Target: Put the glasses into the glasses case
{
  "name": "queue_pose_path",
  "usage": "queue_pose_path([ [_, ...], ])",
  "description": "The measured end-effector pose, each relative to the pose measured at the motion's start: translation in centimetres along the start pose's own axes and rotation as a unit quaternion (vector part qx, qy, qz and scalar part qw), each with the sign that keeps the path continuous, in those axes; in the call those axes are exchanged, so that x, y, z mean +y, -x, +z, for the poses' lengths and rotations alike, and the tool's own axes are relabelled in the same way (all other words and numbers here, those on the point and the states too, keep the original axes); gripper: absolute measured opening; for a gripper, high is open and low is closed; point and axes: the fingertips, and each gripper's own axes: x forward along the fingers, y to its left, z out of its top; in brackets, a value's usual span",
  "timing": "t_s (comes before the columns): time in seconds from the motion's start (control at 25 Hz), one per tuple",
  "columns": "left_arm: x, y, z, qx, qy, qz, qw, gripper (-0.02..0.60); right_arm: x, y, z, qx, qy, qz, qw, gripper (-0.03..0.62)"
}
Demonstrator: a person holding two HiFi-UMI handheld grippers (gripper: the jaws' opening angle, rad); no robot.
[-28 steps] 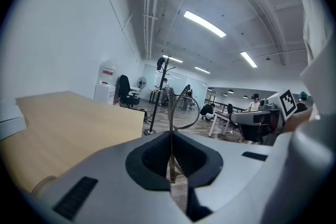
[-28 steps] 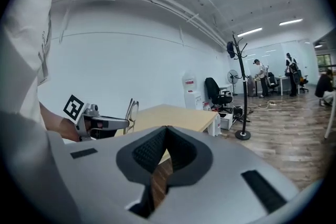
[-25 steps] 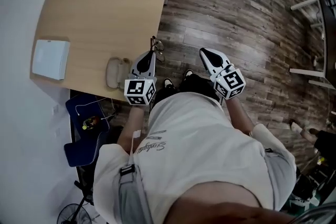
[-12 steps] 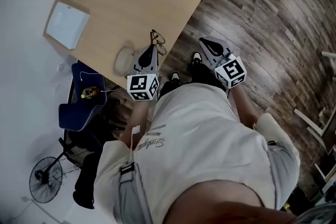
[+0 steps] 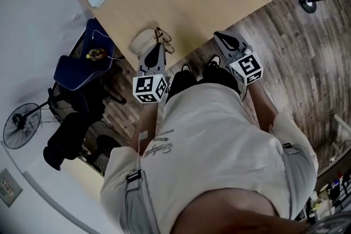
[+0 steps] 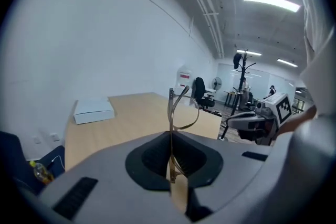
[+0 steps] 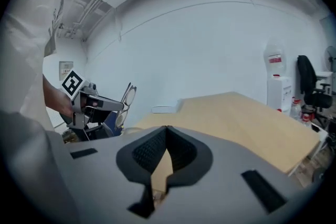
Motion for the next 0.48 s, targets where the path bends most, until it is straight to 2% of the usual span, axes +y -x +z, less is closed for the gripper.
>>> queue_pose_path([
  [0.24,5.0,2.7,-0.6,-0.005,0.011,0.059,0.9982,0.018,2.6,-5.5,0.1,0.019,0.013,0.070,0.997,-0.006],
  [0.36,8.0,4.1,-1.7,-0.001,0.008,0.069,0.9976,0.018,4.3,-8.0,0.9,0.023,0.020,0.085,0.996,-0.006],
  [0.48,11.0,4.6,-2.8,0.009,-0.006,0.068,0.9976,0.018,5.9,-10.4,2.4,0.024,0.037,0.081,0.996,-0.006],
])
